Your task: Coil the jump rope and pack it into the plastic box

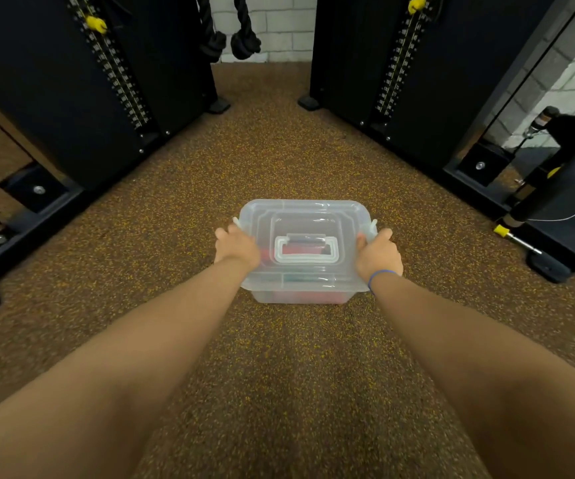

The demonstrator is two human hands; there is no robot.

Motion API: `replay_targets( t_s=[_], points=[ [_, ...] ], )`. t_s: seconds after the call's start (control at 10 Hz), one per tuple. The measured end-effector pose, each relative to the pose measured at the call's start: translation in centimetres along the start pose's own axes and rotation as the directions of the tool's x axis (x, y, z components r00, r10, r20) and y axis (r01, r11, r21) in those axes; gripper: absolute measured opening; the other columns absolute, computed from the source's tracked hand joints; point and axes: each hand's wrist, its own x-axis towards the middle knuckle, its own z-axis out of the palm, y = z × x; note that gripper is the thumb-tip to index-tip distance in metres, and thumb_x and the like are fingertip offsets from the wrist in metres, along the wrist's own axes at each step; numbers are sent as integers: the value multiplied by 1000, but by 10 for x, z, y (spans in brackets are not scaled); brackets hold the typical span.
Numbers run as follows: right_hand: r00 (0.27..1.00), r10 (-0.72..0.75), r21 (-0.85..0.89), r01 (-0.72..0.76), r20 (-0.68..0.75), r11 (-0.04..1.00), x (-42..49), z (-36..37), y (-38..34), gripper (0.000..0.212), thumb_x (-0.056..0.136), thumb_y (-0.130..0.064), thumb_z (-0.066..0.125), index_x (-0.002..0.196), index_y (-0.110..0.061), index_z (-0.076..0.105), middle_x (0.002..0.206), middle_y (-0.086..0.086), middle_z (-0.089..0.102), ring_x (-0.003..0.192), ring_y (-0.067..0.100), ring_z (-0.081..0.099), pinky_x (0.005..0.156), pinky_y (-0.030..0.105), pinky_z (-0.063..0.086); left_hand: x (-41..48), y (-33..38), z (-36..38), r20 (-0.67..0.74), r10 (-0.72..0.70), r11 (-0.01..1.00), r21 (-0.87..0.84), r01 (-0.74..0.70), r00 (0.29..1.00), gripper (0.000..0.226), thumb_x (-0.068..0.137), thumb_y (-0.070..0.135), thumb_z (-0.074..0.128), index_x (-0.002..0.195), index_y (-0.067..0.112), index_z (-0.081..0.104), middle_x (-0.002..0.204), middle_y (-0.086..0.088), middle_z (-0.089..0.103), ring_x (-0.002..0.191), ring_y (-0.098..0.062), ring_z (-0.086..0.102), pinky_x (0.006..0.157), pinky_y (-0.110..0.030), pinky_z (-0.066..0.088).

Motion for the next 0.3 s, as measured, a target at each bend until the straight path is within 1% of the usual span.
replay_targets(
  t_s=[0.1,0.2,0.3],
  points=[
    [998,-4,5,4,68,1000,-3,-5,-7,54,96,-41,38,131,-1,32,133,24,48,117,43,50,87,45,42,-1,-2,-12,39,-8,1000,-3,8,999,62,100,29,39,151,6,11,151,-20,21,136,-40,32,107,-47,31],
    [977,-46,-134,75,207,988,-1,-16,-26,65,96,-45,35,145,-5,20,153,20,22,132,42,35,102,49,37,8,-1,-27,131,-12,1000,8,11,991,71,99,41,37,152,8,5,156,-20,17,140,-39,26,110,-48,28],
    [946,-33,-167,91,322,982,0,-27,-41,65,96,-47,35,145,-7,22,153,20,22,132,41,36,100,48,39,20,1,-32,252,-10,1000,12,8,968,74,93,54,34,151,10,21,156,-17,24,139,-37,30,113,-48,29]
  ],
)
